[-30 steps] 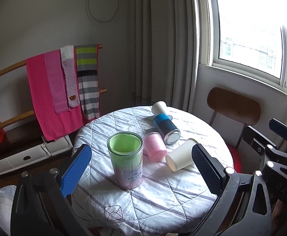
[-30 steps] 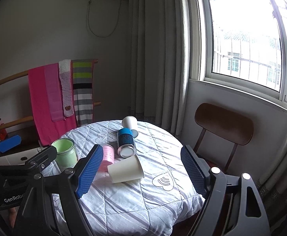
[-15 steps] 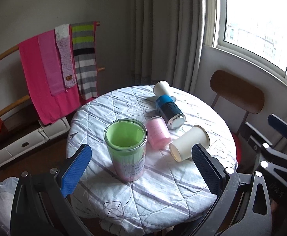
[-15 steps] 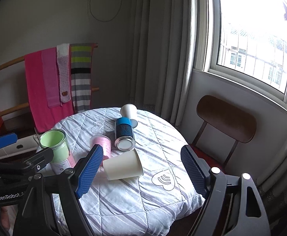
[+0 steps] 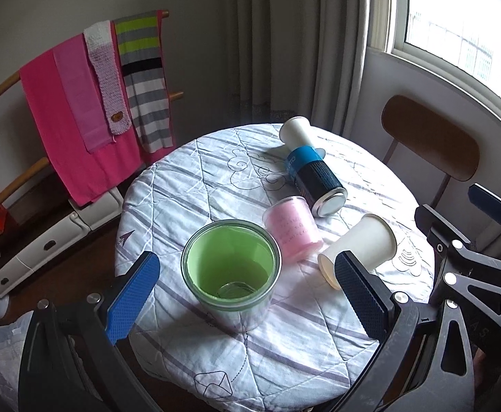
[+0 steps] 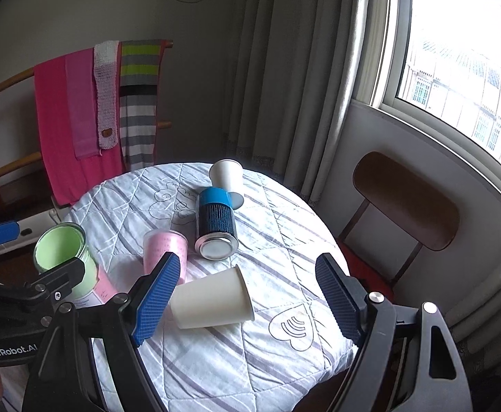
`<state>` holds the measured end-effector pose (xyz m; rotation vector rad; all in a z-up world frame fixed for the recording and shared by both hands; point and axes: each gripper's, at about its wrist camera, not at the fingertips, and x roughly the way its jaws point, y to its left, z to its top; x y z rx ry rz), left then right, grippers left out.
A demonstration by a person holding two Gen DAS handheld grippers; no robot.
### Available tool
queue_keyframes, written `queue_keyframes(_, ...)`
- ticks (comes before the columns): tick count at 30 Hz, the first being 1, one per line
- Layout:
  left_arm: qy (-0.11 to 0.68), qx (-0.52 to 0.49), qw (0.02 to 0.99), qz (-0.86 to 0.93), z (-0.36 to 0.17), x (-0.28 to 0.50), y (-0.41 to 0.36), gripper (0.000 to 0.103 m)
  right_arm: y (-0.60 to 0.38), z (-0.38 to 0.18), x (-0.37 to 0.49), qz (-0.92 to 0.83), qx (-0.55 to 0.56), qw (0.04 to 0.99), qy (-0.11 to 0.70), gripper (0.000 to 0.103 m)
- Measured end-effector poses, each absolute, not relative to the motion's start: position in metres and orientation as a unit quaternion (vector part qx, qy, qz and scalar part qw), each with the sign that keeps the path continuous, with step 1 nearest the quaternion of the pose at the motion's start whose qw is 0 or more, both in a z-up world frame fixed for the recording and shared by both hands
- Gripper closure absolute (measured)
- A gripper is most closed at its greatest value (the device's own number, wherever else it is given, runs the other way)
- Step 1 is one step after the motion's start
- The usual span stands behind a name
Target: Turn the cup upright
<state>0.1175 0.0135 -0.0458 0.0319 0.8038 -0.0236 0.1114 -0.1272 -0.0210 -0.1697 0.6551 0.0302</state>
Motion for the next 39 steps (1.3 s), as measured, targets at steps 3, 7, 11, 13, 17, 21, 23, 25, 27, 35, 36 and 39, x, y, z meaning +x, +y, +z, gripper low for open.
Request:
queue_keyframes(3,0.393,0.016,0.92,-0.013,-0.047,0.122,0.013,0.0,-0.127,-0.024,0.118,0.016,-0.083,0.941,0.326,0.021)
queue_keyframes(7,0.393,0.016,0.919,-0.013,-0.049,0.125,0.012,0.0,-0.128,-0.025,0.123,0.017,-0.081,0.941,0.329,0.021)
queue_keyframes(11,0.39,0.02,0.92,-0.011,-0.049,0.125,0.011,0.0,-0.13,-0.027,0.124,0.019,-0.079,0.94,0.33,0.021)
queue_keyframes(13,0.388,0.023,0.921,-0.011,-0.049,0.124,0.009,0.0,-0.132,-0.027,0.122,0.02,-0.078,0.941,0.328,0.021)
queue_keyframes(17,0.376,0.032,0.926,-0.004,-0.046,0.116,0.003,0.0,-0.136,-0.027,0.119,0.021,-0.074,0.942,0.327,0.021)
queue_keyframes(21,0.367,0.036,0.93,0.0,-0.041,0.107,-0.002,0.0,-0.139,-0.023,0.113,0.02,-0.073,0.944,0.322,0.021)
queue_keyframes(23,0.357,0.037,0.933,0.001,-0.036,0.101,-0.004,0.0,-0.142,-0.02,0.108,0.021,-0.071,0.946,0.315,0.021)
queue_keyframes(25,0.342,0.04,0.939,0.007,-0.031,0.094,-0.006,0.0,-0.143,-0.016,0.103,0.021,-0.068,0.949,0.308,0.021)
queue_keyframes(27,0.328,0.041,0.944,0.01,-0.026,0.085,-0.008,0.0,-0.146,-0.011,0.096,0.023,-0.065,0.952,0.298,0.021)
queue_keyframes(35,0.295,0.046,0.954,0.019,-0.016,0.057,-0.014,0.0,-0.15,-0.001,0.071,0.019,-0.067,0.96,0.272,0.021)
queue_keyframes(36,0.292,0.044,0.955,0.019,-0.015,0.054,-0.013,0.0,-0.15,-0.001,0.069,0.019,-0.067,0.96,0.272,0.021)
queue_keyframes(39,0.275,0.043,0.96,0.024,-0.011,0.044,-0.013,0.0,-0.151,0.001,0.063,0.019,-0.066,0.961,0.268,0.021)
